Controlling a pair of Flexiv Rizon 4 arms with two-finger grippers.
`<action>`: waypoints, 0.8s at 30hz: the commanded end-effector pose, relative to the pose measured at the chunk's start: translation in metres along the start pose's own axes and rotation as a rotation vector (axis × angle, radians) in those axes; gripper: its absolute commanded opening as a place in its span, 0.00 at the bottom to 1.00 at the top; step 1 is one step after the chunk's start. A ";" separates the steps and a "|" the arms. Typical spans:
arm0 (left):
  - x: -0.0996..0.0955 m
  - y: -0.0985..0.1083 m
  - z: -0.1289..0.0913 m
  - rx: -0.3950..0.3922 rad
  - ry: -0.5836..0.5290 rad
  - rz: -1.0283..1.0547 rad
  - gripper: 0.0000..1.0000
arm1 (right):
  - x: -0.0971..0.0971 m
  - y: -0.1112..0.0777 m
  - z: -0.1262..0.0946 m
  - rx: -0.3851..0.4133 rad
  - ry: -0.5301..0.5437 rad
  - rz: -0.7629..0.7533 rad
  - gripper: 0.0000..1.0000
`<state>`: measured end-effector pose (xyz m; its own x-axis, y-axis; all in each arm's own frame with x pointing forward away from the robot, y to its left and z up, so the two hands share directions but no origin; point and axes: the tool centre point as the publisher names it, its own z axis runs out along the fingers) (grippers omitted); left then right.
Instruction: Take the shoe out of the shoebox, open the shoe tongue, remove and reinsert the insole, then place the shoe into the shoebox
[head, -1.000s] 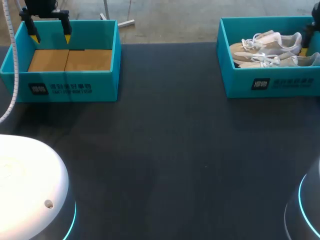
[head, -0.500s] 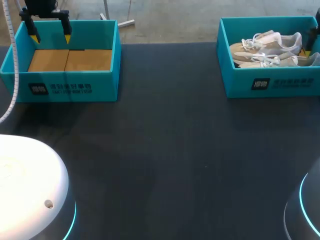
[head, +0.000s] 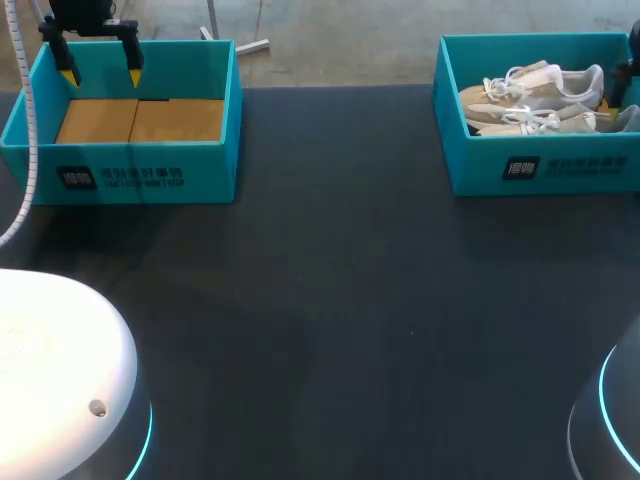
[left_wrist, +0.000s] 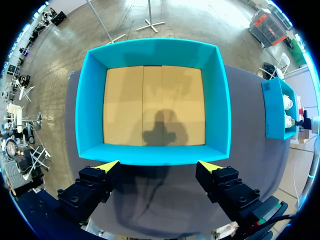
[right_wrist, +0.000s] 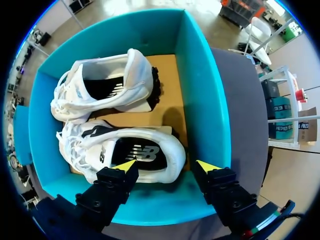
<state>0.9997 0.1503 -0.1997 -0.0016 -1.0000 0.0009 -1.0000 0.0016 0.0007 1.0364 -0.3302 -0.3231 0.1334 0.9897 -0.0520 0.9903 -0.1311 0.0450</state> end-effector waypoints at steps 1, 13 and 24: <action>0.000 0.000 0.000 0.000 0.000 0.000 1.00 | -0.001 0.003 0.004 0.002 -0.001 0.006 0.72; 0.000 0.000 0.000 0.000 0.000 0.000 1.00 | -0.007 0.008 0.022 0.013 -0.012 0.019 0.70; 0.000 0.000 0.000 0.000 0.000 0.000 1.00 | -0.011 0.013 0.037 0.028 -0.022 0.030 0.70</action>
<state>0.9997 0.1503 -0.1997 -0.0015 -1.0000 0.0009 -1.0000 0.0015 0.0007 1.0431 -0.3399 -0.3532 0.1617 0.9839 -0.0763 0.9867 -0.1600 0.0284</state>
